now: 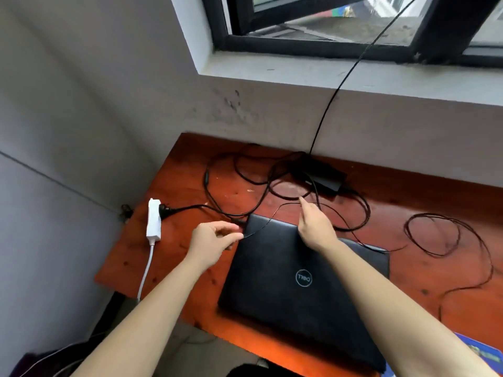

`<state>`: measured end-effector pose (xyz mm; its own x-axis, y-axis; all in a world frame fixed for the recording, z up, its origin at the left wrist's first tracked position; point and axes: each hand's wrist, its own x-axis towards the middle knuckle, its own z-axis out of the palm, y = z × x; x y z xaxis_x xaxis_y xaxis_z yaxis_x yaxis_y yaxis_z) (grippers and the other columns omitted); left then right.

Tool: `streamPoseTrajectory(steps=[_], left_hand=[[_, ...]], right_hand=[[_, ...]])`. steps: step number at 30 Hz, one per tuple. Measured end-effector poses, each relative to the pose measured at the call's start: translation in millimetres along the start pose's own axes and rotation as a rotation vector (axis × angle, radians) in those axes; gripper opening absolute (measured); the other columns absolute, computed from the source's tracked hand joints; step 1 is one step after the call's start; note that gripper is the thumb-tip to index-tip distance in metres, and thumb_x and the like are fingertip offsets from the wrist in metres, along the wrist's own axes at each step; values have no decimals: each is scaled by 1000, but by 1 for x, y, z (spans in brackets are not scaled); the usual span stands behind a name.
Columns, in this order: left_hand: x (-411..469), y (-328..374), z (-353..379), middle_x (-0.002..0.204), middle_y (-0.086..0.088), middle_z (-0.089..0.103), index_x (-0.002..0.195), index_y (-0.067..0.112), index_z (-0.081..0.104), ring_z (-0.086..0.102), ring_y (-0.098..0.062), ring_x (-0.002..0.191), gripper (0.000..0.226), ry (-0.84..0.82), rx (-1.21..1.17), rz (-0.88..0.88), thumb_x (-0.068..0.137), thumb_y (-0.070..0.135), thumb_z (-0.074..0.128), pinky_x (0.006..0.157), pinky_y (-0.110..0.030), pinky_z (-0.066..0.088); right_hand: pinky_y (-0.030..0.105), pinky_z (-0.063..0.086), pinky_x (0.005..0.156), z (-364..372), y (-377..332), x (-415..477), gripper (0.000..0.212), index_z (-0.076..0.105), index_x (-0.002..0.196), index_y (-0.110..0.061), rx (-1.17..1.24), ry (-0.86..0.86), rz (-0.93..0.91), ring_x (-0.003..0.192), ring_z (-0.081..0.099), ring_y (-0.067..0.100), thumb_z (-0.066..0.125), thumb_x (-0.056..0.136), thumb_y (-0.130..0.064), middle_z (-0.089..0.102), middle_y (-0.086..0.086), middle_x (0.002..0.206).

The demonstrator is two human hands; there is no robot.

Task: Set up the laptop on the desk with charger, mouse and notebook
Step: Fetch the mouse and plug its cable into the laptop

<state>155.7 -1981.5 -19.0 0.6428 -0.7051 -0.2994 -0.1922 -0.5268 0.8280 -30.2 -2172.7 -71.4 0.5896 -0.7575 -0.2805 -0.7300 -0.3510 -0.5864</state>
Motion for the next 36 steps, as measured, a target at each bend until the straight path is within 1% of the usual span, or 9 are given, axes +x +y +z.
streamPoseTrajectory(steps=[5,9,12,17,20,23,29,33,36], left_hand=[[13,-43,-1,93,1,67,113,18,75,63,-15,87,26,-65,479,84,87,22,77,86,-26,48],[16,-70,1,92,5,58,117,17,73,62,-21,94,28,-174,688,123,92,28,71,88,-32,48],[23,-83,-2,99,5,64,117,25,72,58,-21,101,24,-173,889,73,97,33,62,84,-37,50],[41,-99,-2,81,3,74,90,17,68,67,-7,69,10,47,394,-238,97,20,61,76,-35,57],[50,-109,2,85,-7,74,98,9,68,71,-5,64,10,104,-53,-413,99,16,60,66,-25,60],[57,-120,1,79,-5,75,100,11,68,76,-13,75,9,99,-294,-457,98,19,63,75,-29,62],[48,-140,-7,80,-6,76,93,8,66,76,-19,78,5,-17,-386,-235,91,7,70,74,-24,60],[42,-153,-10,86,-10,72,86,11,62,71,-28,78,15,-49,-229,19,86,2,75,79,-44,60],[46,-163,-12,88,-5,71,88,14,59,68,-17,75,20,-64,-171,101,85,7,77,74,-51,59]], right_hand=[[45,43,104,29,-28,49,57,29,157,-10,75,-17,-90,126,51,39,39,101,-6,48,17,142],[41,41,104,50,-47,60,68,17,161,-21,166,-103,-123,129,50,33,38,99,-2,46,10,150],[41,47,90,70,-55,56,79,3,162,-25,121,-181,-173,104,55,28,43,97,-3,55,11,130],[48,21,123,110,-35,9,57,25,158,-6,-270,23,-165,148,30,35,35,108,-33,35,19,159],[53,17,125,130,-33,-18,55,36,154,-7,-316,166,-132,152,21,38,38,107,-36,26,23,163],[54,15,125,150,-41,-38,55,34,156,-11,-341,212,-15,154,15,37,36,107,-37,20,22,165],[52,13,126,171,-52,-54,56,33,157,-13,-404,322,102,154,14,36,28,106,-38,20,20,165],[51,12,126,179,-56,-54,56,37,155,-14,-398,390,108,154,17,35,30,105,-38,24,18,165],[50,12,126,182,-55,-52,55,38,155,-15,-404,429,107,154,18,34,33,105,-37,25,17,165]])
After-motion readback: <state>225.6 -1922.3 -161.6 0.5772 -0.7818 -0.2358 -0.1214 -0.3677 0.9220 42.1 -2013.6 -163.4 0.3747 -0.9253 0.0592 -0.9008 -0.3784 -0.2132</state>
